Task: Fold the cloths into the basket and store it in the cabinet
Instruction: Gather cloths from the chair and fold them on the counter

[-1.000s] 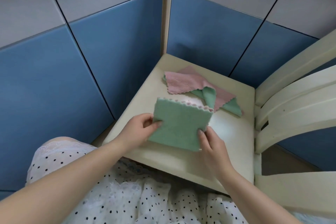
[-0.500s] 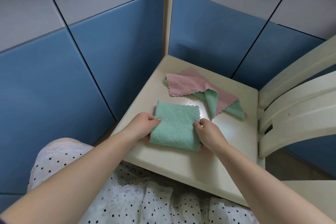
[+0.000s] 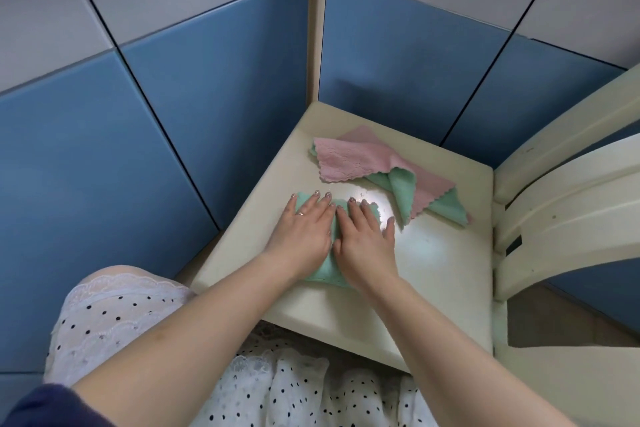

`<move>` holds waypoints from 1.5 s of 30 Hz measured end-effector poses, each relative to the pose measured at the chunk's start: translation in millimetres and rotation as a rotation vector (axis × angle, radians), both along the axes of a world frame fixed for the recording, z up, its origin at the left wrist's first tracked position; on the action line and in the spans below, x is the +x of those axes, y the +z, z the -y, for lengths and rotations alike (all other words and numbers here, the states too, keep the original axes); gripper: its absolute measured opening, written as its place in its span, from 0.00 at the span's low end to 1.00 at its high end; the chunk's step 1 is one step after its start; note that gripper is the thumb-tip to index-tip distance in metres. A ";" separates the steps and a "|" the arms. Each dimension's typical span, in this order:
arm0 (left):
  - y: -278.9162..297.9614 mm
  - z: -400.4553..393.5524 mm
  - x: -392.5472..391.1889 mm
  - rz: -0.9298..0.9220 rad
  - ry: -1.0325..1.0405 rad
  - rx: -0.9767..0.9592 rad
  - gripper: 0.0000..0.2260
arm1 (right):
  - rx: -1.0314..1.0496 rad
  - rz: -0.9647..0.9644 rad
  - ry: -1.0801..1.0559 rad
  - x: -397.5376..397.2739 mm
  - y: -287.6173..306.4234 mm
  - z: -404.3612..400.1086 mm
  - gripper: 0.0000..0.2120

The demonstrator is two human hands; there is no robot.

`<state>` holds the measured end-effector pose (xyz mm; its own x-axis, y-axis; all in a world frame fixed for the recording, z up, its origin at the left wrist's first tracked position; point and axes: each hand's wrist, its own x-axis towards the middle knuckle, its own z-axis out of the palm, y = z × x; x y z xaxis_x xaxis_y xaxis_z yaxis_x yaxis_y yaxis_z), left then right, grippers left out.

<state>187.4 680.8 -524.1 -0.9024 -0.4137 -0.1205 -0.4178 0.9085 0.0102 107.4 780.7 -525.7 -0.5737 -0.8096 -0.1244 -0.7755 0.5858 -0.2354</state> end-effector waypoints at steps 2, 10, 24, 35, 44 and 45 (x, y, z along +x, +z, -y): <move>-6.1 2.6 3.8 0.025 0.018 0.000 0.24 | 0.037 -0.024 -0.026 -1.2 -8.6 -3.8 0.31; -9.9 14.4 12.9 0.033 0.077 0.027 0.27 | 0.070 -0.030 -0.091 -9.1 -12.9 -17.3 0.30; 7.6 11.2 44.7 -0.301 0.307 0.569 0.20 | -0.307 0.361 -0.201 -9.8 1.2 -51.0 0.22; 76.1 20.8 86.6 -0.886 0.741 1.338 0.20 | -0.731 1.000 -0.364 19.9 66.5 -3.1 0.16; 232.9 70.5 194.6 -1.054 0.609 0.766 0.18 | -0.733 1.168 0.098 68.3 210.4 95.2 0.13; 250.3 75.3 207.1 -1.057 0.596 0.689 0.18 | -0.726 1.114 0.160 75.9 228.0 105.6 0.13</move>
<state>394.5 605.4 -273.8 -0.4037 -0.8998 0.1655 -0.2491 0.2822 0.9265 183.3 675.1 -297.7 -0.3419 -0.9394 0.0236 -0.0156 -0.0194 -0.9997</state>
